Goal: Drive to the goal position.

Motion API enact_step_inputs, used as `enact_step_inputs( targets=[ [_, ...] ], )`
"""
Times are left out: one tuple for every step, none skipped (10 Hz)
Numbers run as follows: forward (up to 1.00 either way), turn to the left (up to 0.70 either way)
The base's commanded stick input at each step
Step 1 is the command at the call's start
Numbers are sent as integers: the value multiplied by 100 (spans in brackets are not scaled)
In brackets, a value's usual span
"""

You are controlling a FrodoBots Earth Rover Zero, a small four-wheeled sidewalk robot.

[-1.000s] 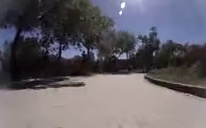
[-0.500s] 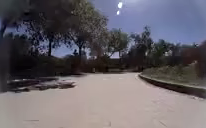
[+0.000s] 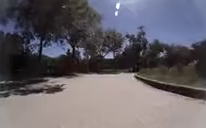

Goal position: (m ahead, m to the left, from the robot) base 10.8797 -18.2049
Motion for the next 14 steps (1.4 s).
enact_step_inputs(
  targets=[
    [100, 0],
    [100, 0],
    [100, 0],
    [100, 0],
    [100, 0],
    [100, 0],
    [100, 0],
    [100, 0],
    [100, 0],
    [100, 0],
    [100, 0],
    [100, 0],
    [100, 0],
    [100, 0]
  ],
)
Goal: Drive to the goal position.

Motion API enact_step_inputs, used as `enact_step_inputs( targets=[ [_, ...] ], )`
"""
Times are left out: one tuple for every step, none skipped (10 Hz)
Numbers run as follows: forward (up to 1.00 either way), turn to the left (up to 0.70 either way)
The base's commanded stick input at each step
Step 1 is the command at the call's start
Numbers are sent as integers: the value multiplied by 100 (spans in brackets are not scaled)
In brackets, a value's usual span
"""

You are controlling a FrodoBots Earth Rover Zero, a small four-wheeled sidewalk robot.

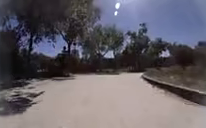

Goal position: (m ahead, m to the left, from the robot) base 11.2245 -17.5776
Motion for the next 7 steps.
enact_step_inputs(
  targets=[
    [100, 0],
    [100, 0],
    [100, 0],
    [100, 0],
    [100, 0],
    [100, 0],
    [100, 0]
  ],
)
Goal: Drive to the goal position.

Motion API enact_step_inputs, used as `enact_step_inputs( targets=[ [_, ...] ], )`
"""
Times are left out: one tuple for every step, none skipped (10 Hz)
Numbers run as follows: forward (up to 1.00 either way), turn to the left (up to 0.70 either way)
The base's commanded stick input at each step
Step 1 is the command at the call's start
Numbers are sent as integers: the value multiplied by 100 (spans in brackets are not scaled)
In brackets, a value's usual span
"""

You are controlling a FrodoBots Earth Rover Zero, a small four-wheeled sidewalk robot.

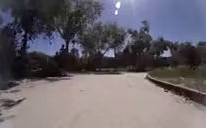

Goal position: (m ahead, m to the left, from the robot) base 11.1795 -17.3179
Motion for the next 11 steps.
enact_step_inputs(
  targets=[
    [100, 0],
    [100, 0],
    [100, 0],
    [100, 0],
    [100, 0],
    [100, 0],
    [100, 0],
    [100, -16],
    [100, -37],
    [100, -40],
    [100, -40]
  ],
)
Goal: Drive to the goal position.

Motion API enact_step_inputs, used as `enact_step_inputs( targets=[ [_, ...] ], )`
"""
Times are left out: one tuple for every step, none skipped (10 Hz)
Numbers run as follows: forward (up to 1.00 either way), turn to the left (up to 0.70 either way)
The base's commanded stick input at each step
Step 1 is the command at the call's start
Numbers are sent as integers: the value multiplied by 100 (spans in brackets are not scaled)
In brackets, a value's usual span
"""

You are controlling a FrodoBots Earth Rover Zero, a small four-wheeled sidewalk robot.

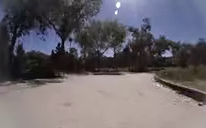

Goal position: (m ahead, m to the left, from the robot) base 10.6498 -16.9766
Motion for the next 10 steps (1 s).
enact_step_inputs(
  targets=[
    [100, -40],
    [100, -40],
    [100, -40],
    [100, -40],
    [100, -6],
    [100, 0],
    [100, 0],
    [100, 0],
    [100, 0],
    [100, 0]
  ],
)
